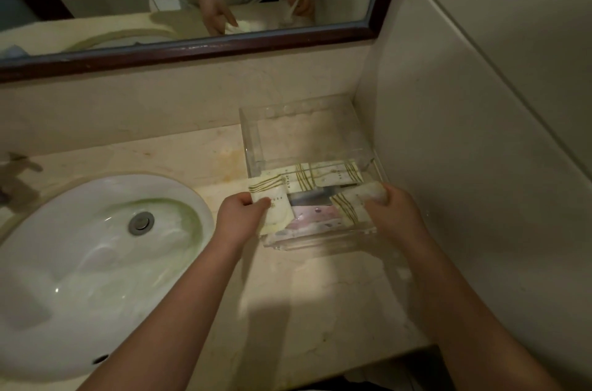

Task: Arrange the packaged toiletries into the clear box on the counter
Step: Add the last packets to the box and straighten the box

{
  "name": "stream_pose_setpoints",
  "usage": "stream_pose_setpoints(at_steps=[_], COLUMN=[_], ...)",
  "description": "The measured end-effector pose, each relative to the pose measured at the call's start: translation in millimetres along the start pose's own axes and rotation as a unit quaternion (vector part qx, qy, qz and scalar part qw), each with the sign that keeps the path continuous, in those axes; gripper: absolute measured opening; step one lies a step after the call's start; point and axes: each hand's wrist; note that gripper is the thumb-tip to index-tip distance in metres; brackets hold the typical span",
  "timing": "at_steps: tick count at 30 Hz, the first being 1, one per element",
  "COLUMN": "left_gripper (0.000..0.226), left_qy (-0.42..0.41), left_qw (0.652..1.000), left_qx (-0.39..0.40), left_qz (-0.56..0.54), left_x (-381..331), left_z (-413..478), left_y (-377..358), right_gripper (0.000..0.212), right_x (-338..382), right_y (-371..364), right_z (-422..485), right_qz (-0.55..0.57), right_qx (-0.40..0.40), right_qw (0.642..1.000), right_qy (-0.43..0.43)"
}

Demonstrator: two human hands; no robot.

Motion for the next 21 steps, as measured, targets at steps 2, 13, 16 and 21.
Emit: stream_pose_setpoints(at_steps=[2,13,16,21], left_gripper=[0.009,0.011,0.008,0.011], left_qy=[0.013,0.100,0.157,0.088], left_qw=[0.999,0.977,0.961,0.984], left_qx=[0.031,0.075,0.096,0.065], left_qz=[-0.021,-0.170,-0.208,-0.142], left_x=[-6.2,-9.1,-12.8,-15.4], left_z=[-2.4,-6.5,-6.4,-10.9], left_y=[4.8,8.0,-3.3,-22.2], right_gripper=[0.021,0.032,0.015,0.014], right_x=[5.5,22.7,16.2,5.3], right_y=[6.5,-24.6,-22.1,-11.0], right_z=[-5.2,4.2,6.0,7.4], right_qz=[0.023,0.269,0.263,0.280], right_qx=[0.002,0.018,-0.010,-0.026], right_qw=[1.000,0.958,0.960,0.953], right_qy=[0.011,-0.096,-0.098,-0.110])
Point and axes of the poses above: each hand's wrist, its own z-axis towards the middle knuckle, its own y-axis out of the back of the hand, x = y × z, and after that the axes turned 12 degrees about y, right-handed
